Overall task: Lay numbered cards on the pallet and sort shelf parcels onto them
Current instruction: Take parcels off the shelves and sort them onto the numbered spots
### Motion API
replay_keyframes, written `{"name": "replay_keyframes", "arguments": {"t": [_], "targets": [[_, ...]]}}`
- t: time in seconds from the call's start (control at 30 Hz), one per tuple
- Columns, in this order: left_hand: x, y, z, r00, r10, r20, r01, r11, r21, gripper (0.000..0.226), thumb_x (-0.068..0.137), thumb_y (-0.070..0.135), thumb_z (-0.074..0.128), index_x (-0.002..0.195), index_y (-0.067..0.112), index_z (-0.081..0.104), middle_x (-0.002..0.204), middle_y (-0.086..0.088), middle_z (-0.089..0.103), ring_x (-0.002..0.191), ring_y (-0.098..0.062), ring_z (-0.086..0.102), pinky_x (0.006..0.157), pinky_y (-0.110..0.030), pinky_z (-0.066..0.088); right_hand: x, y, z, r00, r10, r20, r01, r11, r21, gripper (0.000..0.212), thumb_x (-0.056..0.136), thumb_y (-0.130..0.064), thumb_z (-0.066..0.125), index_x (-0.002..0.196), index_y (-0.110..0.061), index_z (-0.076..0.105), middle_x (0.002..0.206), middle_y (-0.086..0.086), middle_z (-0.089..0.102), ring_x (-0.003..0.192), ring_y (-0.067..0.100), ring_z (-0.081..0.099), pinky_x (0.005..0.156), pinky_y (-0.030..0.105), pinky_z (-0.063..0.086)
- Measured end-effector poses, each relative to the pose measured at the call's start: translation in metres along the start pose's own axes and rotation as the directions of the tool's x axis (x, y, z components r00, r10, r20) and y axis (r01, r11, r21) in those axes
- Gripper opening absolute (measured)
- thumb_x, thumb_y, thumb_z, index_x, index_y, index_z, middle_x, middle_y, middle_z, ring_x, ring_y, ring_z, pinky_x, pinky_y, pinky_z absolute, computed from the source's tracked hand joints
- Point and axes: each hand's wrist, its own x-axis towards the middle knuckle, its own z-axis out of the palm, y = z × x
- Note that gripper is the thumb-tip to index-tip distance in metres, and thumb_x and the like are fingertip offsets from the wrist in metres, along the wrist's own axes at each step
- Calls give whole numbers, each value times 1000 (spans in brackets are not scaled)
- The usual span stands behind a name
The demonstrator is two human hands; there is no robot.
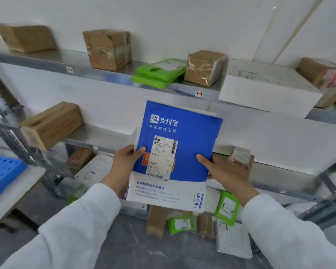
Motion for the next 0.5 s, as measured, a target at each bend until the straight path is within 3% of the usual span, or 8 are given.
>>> {"name": "replay_keyframes", "arguments": {"t": [0.13, 0.23, 0.3, 0.4, 0.5], "targets": [[-49, -19, -56, 997, 35, -66, -32, 998, 58, 26, 87, 42, 66, 86, 16, 65, 84, 1, 75, 75, -18, 73, 66, -34, 58, -21, 9, 60, 997, 73, -1, -73, 996, 53, 37, 80, -62, 60, 109, -38, 57, 107, -19, 69, 86, 0, 70, 60, 18, 56], [-78, -28, -100, 998, -1, -56, -3, 997, -81, 24, 85, 40, 68, 97, 19, 67, 88, -1, 76, 76, -22, 74, 68, -39, 60, -31, 16, 104, 987, 154, 39, -156, 986, 64, 53, 77, -68, 59, 116, -31, 57, 108, -11, 72, 88, 8, 72, 63, 22, 57], [-95, -31, -129, 998, -57, -37, 49, 980, -193, 25, 85, 36, 70, 102, 18, 68, 91, -3, 76, 75, -24, 74, 60, -35, 59, -33, 11, 131, 981, 181, 67, -186, 980, 74, 62, 74, -71, 60, 116, -26, 59, 103, -8, 75, 86, 12, 73, 63, 24, 57], [-122, -41, -169, 993, -110, 46, 119, 941, -318, 34, 81, 36, 74, 112, 24, 65, 99, -5, 75, 83, -29, 74, 60, -37, 59, -29, -6, 170, 976, 193, 100, -205, 971, 123, 58, 77, -66, 63, 114, -22, 60, 94, -1, 76, 81, 21, 74, 60, 29, 57], [-154, -58, -206, 990, -138, 6, 131, 923, -361, 29, 79, 42, 75, 106, 34, 67, 100, -5, 75, 86, -30, 73, 63, -40, 60, -28, -26, 220, 969, 210, 131, -230, 960, 160, 52, 77, -63, 66, 107, -22, 60, 85, 1, 77, 73, 24, 75, 54, 32, 58]]}}
